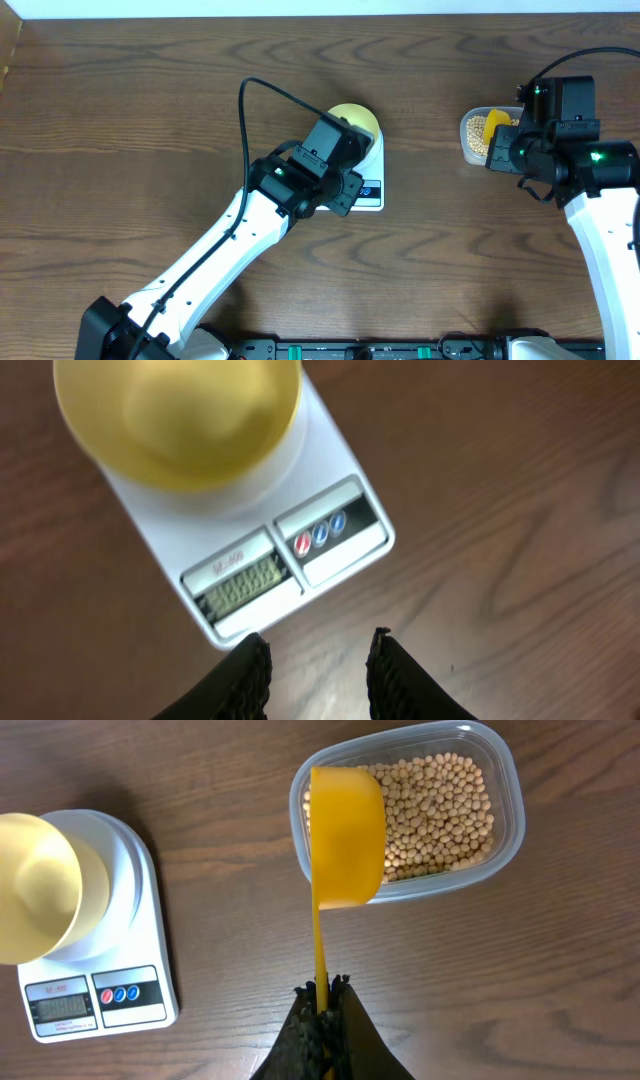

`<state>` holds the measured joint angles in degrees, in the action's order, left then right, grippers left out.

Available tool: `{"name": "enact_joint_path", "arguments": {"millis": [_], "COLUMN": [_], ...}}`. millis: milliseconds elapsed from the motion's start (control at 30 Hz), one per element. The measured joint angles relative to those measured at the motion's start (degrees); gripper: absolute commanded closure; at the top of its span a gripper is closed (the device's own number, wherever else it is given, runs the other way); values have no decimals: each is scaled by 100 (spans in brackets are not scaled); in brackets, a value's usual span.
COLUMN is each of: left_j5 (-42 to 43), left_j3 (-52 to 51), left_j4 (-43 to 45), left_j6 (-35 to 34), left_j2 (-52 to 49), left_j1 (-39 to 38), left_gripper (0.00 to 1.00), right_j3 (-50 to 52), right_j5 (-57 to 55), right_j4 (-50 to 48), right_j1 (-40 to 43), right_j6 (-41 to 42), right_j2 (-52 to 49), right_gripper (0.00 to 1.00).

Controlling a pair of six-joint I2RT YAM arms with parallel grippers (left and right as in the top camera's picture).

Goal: Scoop item into bowl and weigh 50g on scale

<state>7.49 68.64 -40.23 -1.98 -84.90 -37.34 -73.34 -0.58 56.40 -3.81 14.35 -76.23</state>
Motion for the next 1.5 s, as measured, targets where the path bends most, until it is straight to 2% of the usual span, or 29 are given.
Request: {"name": "enact_joint_path", "arguments": {"millis": [100, 133, 233, 367, 433, 533, 700, 900, 1200, 1500], "left_j5": [-24, -35, -37, -114, -249, -538, -848, -785, -562, -439], "left_j3": [0, 0, 0, 0, 0, 0, 2, 138, 177, 179], "left_j4": [-234, -302, -490, -796, -1010, -1368, -1836, -2413, -2465, -2354], "left_j6": [-125, -144, -212, -321, -396, -472, -555, -581, -590, -568], "left_j2": [0, 0, 0, 17, 59, 245, 765, 1126, 1161, 1161], "left_j1": [0, 0, 0, 0, 0, 0, 28, 133, 127, -142], "left_gripper": [65, 53, 37, 30, 22, 16, 13, 8, 7, 7], "right_j3": [0, 0, -2, -2, -2, -4, -4, -7, -7, -7], "right_j5": [-17, -22, -31, -76, -131, -186, -210, -214, -297, -905], "right_j4": [35, 48, 98, 162, 208, 258, 315, 319, 459, 704], "right_j1": [0, 0, 0, 0, 0, 0, 0, 0, 0, 0], "right_j6": [11, 11, 13, 13, 13, 13, 11, 11, 11, 37], "right_j2": [0, 0, 0, 0, 0, 0, 0, 0, 0, 0], "right_gripper": [99, 99, 99, 99, 99, 99, 99, 99, 99, 99]}}
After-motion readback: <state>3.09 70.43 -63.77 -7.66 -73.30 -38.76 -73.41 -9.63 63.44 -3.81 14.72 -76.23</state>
